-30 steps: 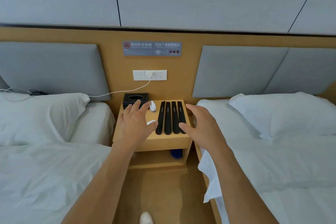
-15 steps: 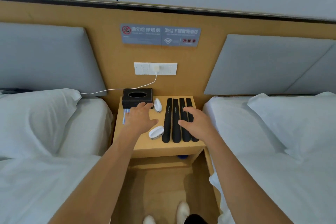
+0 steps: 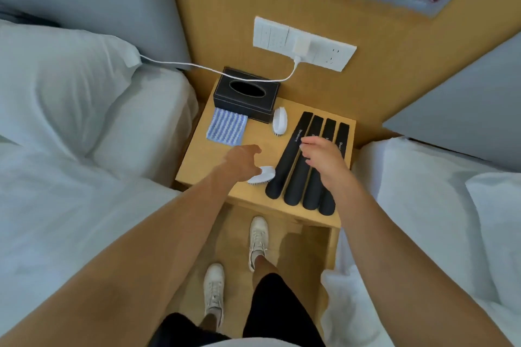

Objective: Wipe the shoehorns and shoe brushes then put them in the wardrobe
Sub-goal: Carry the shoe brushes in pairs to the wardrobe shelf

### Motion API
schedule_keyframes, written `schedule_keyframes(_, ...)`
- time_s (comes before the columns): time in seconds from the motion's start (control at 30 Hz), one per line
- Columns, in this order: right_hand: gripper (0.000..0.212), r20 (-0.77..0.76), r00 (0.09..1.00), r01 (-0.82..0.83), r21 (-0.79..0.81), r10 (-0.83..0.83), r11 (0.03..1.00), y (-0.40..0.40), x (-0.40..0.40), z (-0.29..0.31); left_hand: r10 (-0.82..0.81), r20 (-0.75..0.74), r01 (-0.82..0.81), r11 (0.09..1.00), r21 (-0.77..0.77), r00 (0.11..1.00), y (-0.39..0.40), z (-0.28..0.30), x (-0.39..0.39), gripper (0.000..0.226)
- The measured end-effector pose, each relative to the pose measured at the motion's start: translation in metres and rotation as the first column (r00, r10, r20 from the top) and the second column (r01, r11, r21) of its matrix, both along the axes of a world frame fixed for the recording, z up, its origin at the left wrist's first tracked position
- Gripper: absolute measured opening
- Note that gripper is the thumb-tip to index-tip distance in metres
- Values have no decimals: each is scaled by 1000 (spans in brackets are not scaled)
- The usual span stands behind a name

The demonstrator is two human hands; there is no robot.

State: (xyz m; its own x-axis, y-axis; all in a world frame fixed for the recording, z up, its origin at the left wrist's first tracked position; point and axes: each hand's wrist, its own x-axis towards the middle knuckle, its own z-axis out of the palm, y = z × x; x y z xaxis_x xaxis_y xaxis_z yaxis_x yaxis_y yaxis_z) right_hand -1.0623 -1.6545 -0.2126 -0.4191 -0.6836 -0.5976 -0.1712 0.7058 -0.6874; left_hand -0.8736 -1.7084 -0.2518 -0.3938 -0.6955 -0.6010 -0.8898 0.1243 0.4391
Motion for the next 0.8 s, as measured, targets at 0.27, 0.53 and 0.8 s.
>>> schedule_keyframes(0.27,36,255,960,93,107,-117,990,-95,-32,-89,-24,119,17,998,61,993,-30,-72,-34,56)
schedule_keyframes(0.53,53,269,963,-19,190,-34,982,-157,-34,-148,-111,262,90,992,89,959,-31,-107,-53,40)
schedule_keyframes(0.8,51,360,924,39,240,-126,970,-175,-41,-158,17,234,-38,996,86,972,-29,-109,-49,36)
